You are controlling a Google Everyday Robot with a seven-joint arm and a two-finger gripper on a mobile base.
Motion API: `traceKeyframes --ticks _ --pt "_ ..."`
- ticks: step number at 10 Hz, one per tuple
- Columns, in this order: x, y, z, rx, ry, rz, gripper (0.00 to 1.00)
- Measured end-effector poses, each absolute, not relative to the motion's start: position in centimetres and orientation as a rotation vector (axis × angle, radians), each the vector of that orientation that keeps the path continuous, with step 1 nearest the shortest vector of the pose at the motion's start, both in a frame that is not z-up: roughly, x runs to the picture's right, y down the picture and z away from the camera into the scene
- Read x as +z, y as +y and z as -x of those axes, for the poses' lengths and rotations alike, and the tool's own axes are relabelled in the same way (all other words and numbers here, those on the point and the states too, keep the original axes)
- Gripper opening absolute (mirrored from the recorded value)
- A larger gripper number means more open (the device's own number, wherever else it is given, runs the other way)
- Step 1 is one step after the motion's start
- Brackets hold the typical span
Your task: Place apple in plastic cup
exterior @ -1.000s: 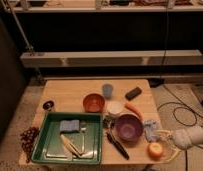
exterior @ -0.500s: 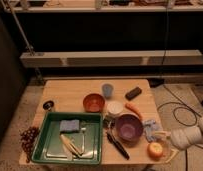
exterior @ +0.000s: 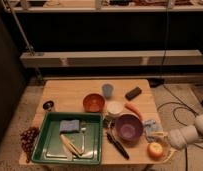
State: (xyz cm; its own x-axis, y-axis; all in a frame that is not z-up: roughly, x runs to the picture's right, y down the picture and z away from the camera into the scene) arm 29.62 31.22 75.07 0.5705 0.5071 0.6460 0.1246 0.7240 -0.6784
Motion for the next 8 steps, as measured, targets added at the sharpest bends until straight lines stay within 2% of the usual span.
traceKeyframes --ticks 1,2,4,5,7,8 --pt "75.1 31.3 -29.6 0.254 -0.958 0.756 0.58" --pt "75.0 31.4 -29.6 0.259 -0.961 0.762 0.45" --pt "74.8 31.5 -29.5 0.262 -0.966 0.773 0.28" --pt "74.6 31.3 -29.2 0.26 -0.973 0.776 0.16" --pt "73.1 30.1 -29.2 0.254 -0.99 0.759 0.01" --pt "71.6 29.0 -29.1 0.246 -0.999 0.744 0.0"
